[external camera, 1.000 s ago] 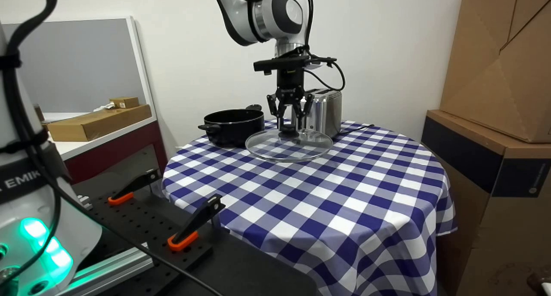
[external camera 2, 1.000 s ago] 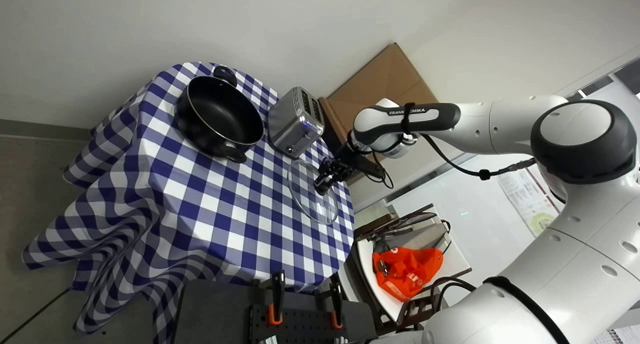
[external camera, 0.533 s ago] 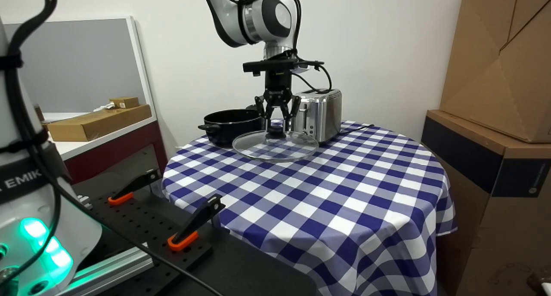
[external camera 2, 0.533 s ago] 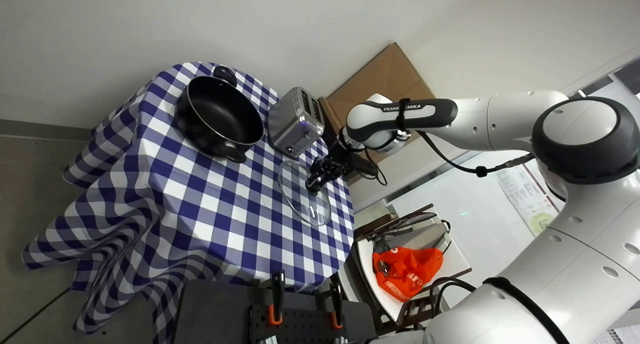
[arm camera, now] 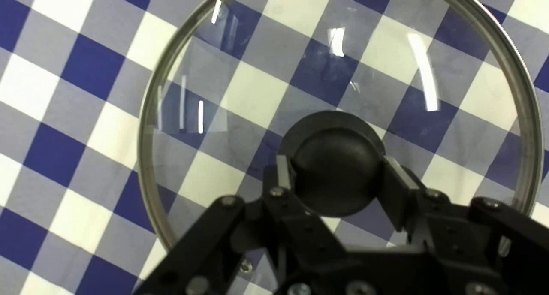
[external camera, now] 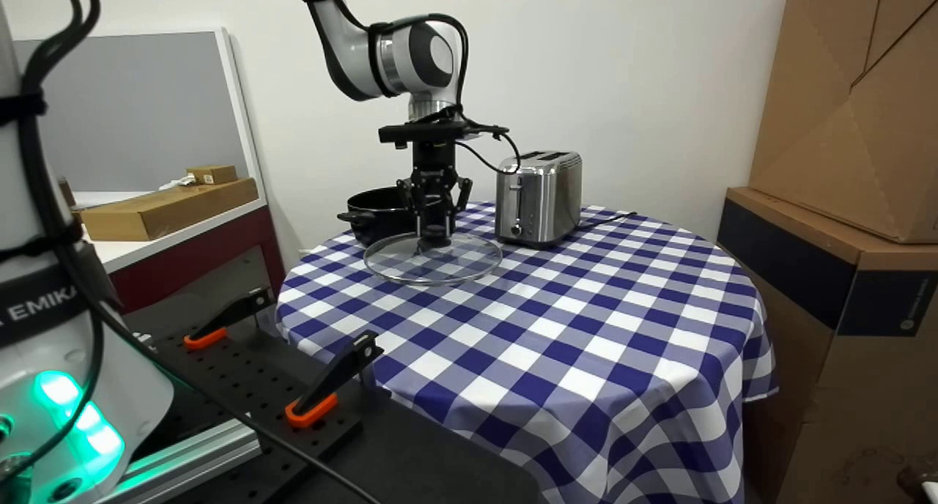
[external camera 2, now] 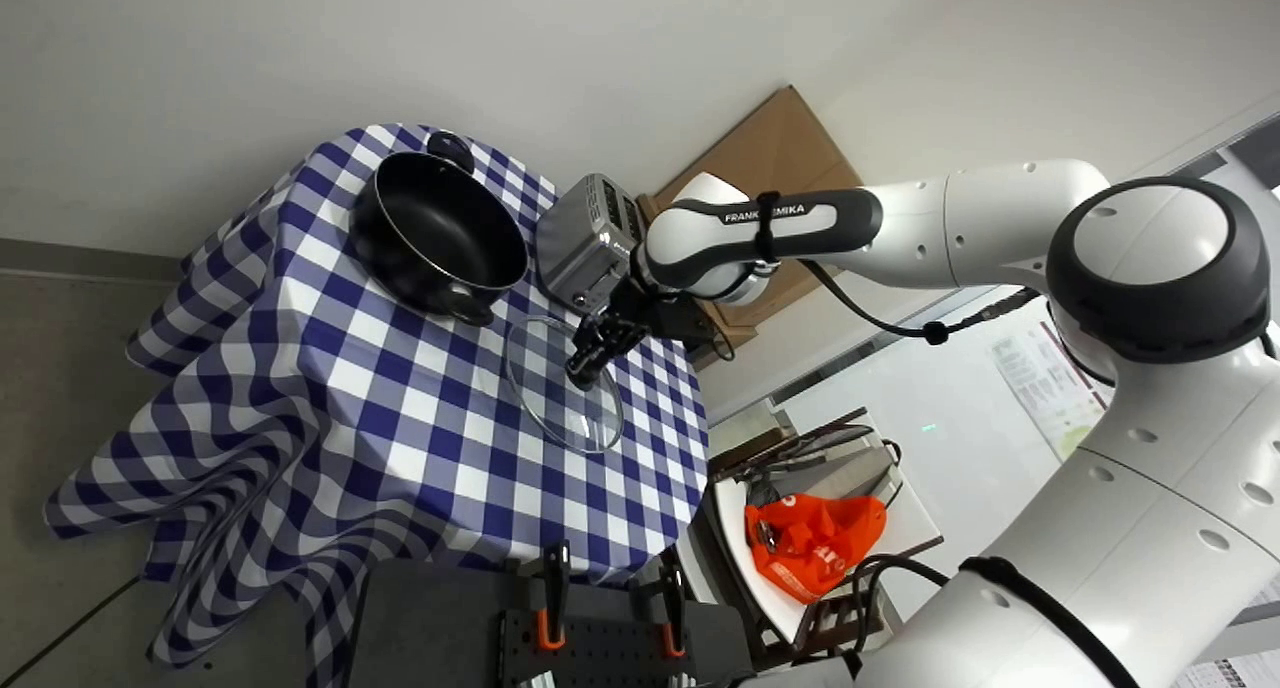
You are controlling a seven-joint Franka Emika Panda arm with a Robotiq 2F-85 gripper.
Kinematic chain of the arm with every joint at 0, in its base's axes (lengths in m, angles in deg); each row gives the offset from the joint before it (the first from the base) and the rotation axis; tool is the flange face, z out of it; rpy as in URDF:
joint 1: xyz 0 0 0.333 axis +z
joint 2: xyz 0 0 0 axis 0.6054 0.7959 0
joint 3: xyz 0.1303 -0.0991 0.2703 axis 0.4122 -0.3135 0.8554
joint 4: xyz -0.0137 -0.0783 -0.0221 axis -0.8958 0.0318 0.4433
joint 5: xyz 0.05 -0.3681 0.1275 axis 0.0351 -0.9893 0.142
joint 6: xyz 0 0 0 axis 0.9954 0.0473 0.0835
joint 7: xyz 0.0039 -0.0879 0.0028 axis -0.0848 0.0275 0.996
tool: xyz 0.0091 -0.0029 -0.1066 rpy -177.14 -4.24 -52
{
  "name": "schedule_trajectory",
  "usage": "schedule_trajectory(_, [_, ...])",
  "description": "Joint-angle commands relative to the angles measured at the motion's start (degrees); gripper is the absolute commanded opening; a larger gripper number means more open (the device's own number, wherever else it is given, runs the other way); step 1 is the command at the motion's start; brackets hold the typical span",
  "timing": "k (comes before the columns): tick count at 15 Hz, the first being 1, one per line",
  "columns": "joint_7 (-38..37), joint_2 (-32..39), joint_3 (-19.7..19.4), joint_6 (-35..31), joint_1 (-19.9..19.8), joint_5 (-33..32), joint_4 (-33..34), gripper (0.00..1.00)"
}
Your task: Move the lid to the left.
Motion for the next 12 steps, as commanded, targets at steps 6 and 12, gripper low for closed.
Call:
schedule_trajectory(6, [-1.2,5.9,-2.3,-6.3,2.6,-6.6,0.6,0.25])
schedule_trajectory(12, [-0.7,7.1,-3.1,-10.1,2.1,-7.1,0.4,0.25])
